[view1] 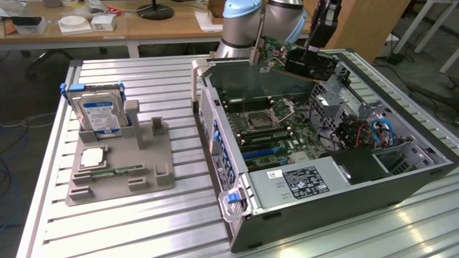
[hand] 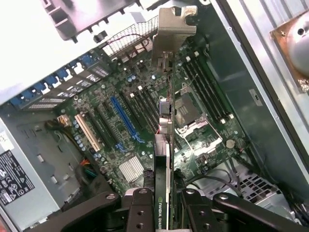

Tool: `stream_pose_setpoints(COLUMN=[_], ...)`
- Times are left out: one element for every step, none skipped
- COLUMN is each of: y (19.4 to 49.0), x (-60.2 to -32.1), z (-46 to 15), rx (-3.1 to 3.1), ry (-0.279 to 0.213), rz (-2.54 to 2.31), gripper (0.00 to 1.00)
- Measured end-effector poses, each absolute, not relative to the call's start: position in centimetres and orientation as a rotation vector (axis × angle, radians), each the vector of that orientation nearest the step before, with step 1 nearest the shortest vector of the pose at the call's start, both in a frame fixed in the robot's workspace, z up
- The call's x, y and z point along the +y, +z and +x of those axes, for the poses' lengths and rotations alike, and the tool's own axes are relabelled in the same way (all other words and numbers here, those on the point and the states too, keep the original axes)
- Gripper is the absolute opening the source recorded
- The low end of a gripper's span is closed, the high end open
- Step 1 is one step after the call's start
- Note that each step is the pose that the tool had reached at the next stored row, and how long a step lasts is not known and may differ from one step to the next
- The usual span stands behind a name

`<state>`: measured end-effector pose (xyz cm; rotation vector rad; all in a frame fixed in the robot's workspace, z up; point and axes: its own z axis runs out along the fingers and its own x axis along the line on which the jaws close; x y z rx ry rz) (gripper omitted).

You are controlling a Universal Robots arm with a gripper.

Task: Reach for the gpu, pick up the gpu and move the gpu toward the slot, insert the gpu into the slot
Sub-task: 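Insert the gpu into the slot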

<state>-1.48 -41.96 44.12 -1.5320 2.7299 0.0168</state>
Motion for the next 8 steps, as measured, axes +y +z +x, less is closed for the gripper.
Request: stream_pose_setpoints(y=[44.0, 43.9, 43.8, 43.7, 43.5, 43.3, 43.2, 43.0], x=[-42.0, -42.1, -42.1, -42.2, -42.3, -42.3, -42.4, -42.4], z=[-1.5, -1.5, -1.5, -1.5, -1.5, -1.5, -1.5, -1.5], rx=[2.724, 2.720, 2.716, 2.713, 2.709, 2.706, 2.702, 2.695], ry=[0.016, 0.017, 0.017, 0.017, 0.017, 0.017, 0.017, 0.017], rz=[-1.541, -1.547, -1.552, -1.558, -1.564, -1.570, -1.577, -1.589], gripper=[0.26, 0.26, 0.26, 0.26, 0.26, 0.26, 0.26, 0.26])
